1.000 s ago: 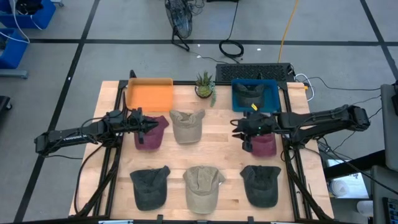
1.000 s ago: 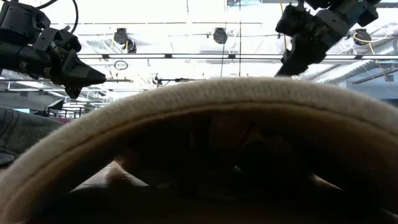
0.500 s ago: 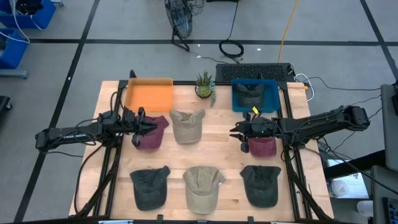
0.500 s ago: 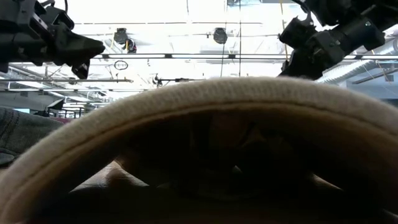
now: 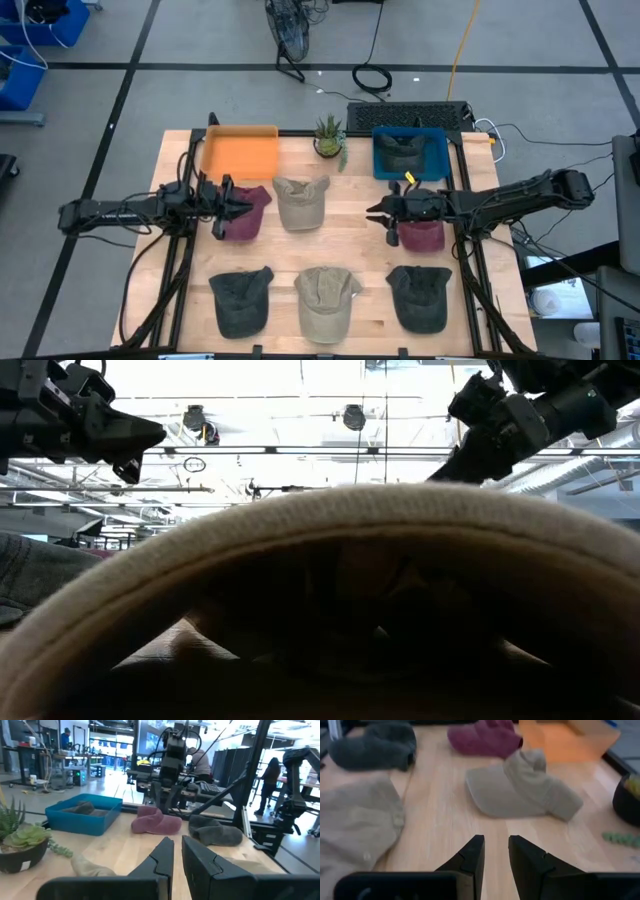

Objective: Pick & Place hat
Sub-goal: Put the top brown cap into the orange bin

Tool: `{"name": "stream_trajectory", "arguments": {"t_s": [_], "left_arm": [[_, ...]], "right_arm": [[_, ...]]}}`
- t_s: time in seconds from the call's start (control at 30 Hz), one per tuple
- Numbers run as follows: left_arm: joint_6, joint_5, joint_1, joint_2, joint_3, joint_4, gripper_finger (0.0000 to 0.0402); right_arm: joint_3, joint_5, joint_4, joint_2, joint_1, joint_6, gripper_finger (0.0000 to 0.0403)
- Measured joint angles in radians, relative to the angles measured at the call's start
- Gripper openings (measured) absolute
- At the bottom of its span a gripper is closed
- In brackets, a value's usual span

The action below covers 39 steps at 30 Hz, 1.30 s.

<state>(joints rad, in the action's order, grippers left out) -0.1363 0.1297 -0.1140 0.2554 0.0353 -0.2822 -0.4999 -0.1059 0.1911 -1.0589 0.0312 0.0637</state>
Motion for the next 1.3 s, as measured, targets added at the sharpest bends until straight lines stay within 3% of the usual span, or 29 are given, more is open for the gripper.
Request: {"name": "stream_trajectory", "arguments": {"t_s": [0.13, 0.3, 0.53, 1.3], "left_arm": [[0.022, -0.05, 0.026, 0.019, 0.0, -0.002, 0.0056], [0.025, -0.12, 0.05, 0.082, 0.0, -0.011, 0.0116], [0.019, -0.14, 0.06, 0.187, 0.0, -0.109, 0.0182], [0.046, -0.214, -0.009, 0.405, 0.027, -0.27, 0.0191]], "right_arm": [[0.0, 0.0, 0.052, -0.027, 0.018, -0.033, 0.0077], [0.0, -0.013, 0.057, -0.053, 0.02, -0.033, 0.0078], [0.0, -0.025, 0.071, -0.057, 0.019, -0.031, 0.0078], [0.005, -0.08, 0.084, -0.057, -0.041, -0.166, 0.0077]]}}
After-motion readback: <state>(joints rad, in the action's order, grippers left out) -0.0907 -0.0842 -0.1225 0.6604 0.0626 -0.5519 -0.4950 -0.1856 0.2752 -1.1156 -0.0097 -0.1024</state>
